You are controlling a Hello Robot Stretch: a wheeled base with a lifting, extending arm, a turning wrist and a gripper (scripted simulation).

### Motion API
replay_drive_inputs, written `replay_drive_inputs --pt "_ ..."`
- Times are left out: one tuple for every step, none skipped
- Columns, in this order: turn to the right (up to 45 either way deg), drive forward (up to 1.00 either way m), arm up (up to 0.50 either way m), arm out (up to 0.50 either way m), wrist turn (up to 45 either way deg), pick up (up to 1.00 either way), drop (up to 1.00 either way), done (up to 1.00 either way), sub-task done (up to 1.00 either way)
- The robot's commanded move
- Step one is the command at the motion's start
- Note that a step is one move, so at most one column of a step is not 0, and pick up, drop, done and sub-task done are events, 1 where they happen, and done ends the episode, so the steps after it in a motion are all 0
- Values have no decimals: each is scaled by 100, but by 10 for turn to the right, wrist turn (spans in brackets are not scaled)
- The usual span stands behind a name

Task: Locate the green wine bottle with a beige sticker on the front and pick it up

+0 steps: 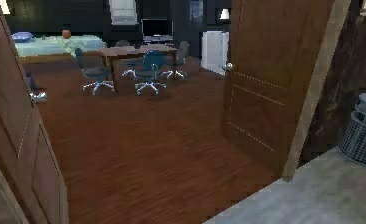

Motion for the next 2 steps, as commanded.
replay_drive_inputs --pt "-450 0 0 0 0 0 0 0 0" --pt "-450 0 0 0 0 0 0 0 0"
